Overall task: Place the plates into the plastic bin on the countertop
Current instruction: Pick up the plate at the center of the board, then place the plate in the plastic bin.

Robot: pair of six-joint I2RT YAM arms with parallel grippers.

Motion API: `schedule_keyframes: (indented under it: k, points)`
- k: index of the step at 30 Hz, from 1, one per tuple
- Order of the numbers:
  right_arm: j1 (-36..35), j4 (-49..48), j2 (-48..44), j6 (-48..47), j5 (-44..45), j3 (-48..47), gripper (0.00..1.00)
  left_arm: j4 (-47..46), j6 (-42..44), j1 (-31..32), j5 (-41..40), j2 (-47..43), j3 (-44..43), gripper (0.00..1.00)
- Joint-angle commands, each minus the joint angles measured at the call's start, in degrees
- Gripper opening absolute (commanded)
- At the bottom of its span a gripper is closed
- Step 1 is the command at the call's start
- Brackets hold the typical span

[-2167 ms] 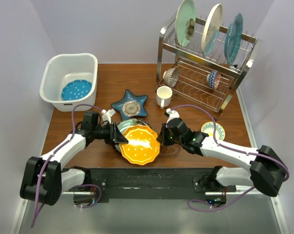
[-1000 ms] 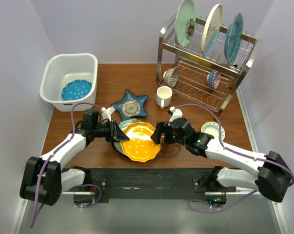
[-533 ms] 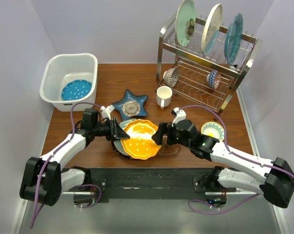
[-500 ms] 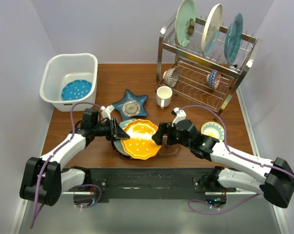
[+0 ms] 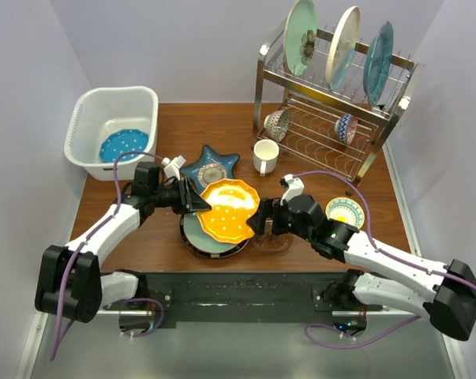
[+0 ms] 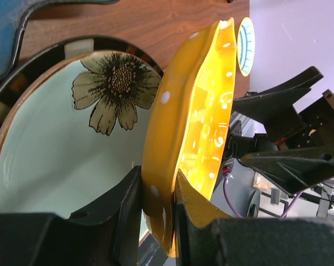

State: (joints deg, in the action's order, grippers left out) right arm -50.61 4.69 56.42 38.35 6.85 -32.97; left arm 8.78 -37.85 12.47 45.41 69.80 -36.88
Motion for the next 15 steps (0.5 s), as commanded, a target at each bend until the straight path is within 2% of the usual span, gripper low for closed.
schedule_keyframes:
  k: [1, 8, 15]
  points:
    - [-0.1, -1.5, -0.5, -0.6, 1.1, 0.3, 0.99, -3.2, -0.9, 0.2, 4.6, 0.4, -6.5, 0.0]
    - [-0.2, -2.0, -0.3, 0.0, 0.5, 0.8, 0.99, 0.6, 0.5, -1.9, 4.6, 2.9, -12.4, 0.0]
    - [-0.1, -2.3, -0.4, -0.1, 0.4, 1.2, 0.99, 3.1, 1.5, -7.2, 6.5, 4.6, -16.5, 0.0]
